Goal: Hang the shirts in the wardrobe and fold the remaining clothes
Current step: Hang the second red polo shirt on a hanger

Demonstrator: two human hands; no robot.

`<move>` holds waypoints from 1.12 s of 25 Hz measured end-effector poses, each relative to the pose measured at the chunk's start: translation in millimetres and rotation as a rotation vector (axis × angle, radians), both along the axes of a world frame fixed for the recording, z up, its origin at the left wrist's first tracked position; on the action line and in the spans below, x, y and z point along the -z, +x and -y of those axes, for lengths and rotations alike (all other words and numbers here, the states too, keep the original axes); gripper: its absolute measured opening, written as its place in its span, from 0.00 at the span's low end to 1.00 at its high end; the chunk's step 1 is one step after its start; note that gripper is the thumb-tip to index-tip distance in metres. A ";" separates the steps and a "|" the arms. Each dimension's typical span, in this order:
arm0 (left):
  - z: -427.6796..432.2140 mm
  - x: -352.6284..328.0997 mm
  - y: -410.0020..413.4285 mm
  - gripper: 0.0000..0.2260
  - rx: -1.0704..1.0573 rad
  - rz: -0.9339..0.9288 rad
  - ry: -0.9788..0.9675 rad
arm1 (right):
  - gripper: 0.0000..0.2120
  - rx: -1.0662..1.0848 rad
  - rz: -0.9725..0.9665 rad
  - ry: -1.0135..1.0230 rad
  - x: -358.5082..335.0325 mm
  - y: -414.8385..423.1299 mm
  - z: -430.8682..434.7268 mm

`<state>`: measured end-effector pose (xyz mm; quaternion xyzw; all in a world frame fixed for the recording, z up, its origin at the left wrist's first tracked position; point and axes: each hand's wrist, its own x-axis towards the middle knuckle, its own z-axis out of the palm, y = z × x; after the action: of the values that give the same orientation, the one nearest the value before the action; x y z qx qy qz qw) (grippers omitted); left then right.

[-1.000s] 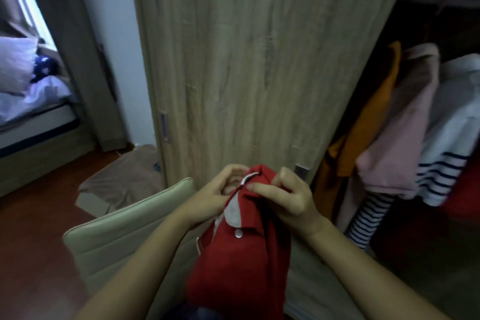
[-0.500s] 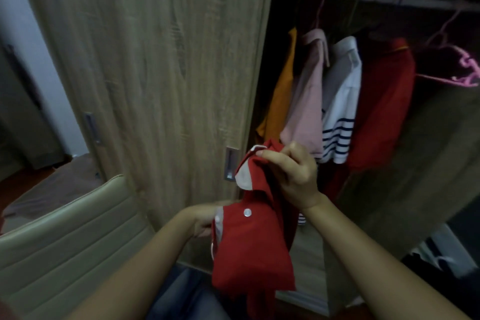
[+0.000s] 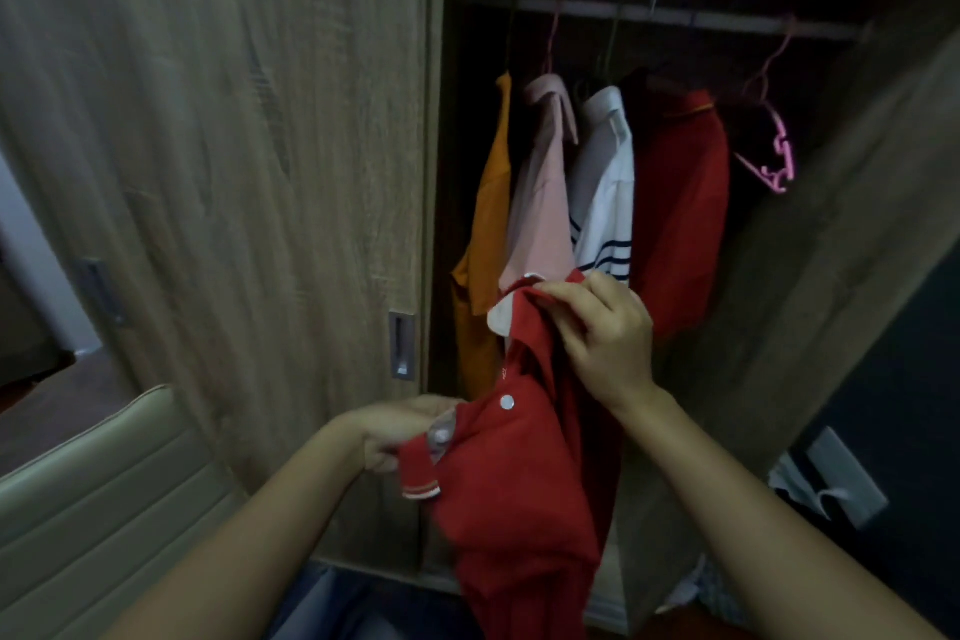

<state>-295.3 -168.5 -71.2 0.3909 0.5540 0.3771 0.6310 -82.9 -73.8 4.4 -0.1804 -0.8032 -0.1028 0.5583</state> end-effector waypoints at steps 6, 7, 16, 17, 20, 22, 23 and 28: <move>-14.9 -112.5 -8.0 0.03 -0.516 -0.518 0.640 | 0.11 -0.110 0.384 -0.283 14.1 51.2 -16.4; -15.5 -125.6 -0.1 0.03 -0.492 -0.640 0.691 | 0.12 -0.179 0.512 -0.432 17.9 57.4 -15.0; -24.4 -175.2 79.7 0.05 -0.480 -0.893 0.829 | 0.26 -0.134 0.054 -0.961 12.9 33.7 3.9; -24.7 -180.7 76.6 0.04 -0.480 -0.902 0.848 | 0.24 -0.133 0.009 -0.942 8.1 27.4 1.9; -29.0 -189.4 47.3 0.03 -0.495 -0.949 0.854 | 0.14 -0.023 -0.015 -0.804 -10.6 17.9 -6.6; -33.9 -174.5 16.9 0.04 -0.460 -1.081 0.802 | 0.14 0.028 -0.020 -0.738 -24.3 16.8 -10.6; -34.0 -158.6 4.8 0.05 -0.380 -1.158 0.739 | 0.17 0.059 -0.002 -0.732 -29.0 16.7 -12.6; -31.0 -143.5 -18.6 0.03 -0.130 -1.211 0.723 | 0.19 0.220 0.126 -0.735 -34.0 13.3 -9.7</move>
<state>-313.9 -137.4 72.3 0.6829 0.6699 0.2907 0.0187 -69.6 -64.1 38.4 -0.4469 -0.7951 0.1219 0.3915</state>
